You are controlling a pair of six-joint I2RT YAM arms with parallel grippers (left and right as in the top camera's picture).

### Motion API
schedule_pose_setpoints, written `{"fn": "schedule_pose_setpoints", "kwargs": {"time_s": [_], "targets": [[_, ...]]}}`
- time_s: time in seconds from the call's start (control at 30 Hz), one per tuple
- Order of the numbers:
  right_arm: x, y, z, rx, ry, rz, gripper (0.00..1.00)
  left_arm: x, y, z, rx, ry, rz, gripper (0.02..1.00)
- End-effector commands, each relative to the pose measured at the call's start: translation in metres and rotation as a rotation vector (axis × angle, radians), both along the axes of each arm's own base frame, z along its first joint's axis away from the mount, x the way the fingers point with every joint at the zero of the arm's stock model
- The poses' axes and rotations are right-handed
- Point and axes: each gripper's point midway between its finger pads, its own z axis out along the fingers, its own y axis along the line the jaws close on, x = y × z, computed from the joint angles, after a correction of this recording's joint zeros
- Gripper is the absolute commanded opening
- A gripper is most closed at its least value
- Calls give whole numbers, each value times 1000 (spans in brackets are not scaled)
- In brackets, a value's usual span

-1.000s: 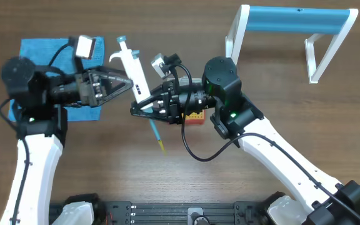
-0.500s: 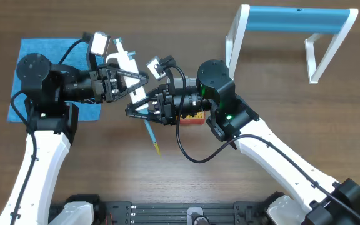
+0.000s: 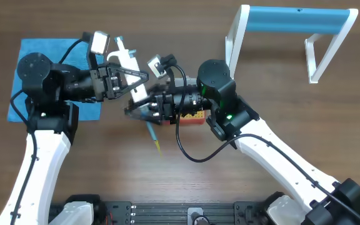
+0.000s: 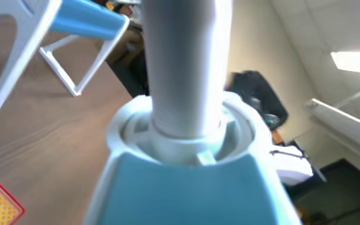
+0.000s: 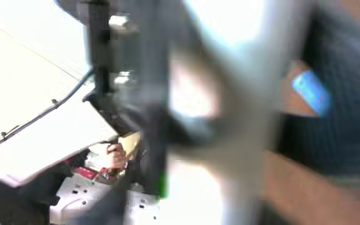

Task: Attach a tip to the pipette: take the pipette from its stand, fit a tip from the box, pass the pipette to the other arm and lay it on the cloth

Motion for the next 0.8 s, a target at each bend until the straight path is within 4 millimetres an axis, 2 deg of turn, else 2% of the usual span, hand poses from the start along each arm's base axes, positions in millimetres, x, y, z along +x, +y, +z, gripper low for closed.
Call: {"fn": "schedule_pose_setpoints", "kwargs": {"time_s": [0.03, 0.17, 0.27, 0.33, 0.53, 0.67, 0.73, 0.8], "targets": [[7, -6, 12, 20, -62, -30, 717, 12, 11, 1, -3, 2, 62, 29], [19, -19, -17, -78, -3, -68, 724, 18, 37, 1, 0, 3, 114, 29], [38, -41, -46, -176, 42, -143, 728, 22, 60, 0, 0, 12, 166, 29], [52, -54, -47, -178, 45, -189, 728, 23, 69, 0, 1, 16, 183, 29], [99, -113, -35, -169, -16, -390, 733, 30, 100, -2, -4, 37, 278, 29], [112, -140, -22, -170, -51, -510, 737, 36, 117, -6, 9, 4, 348, 27], [112, -147, -16, -179, -59, -555, 735, 43, 126, -20, 23, 21, 411, 27], [109, -153, -13, -198, -54, -599, 735, 54, 139, -60, 82, 149, 554, 29]]}}
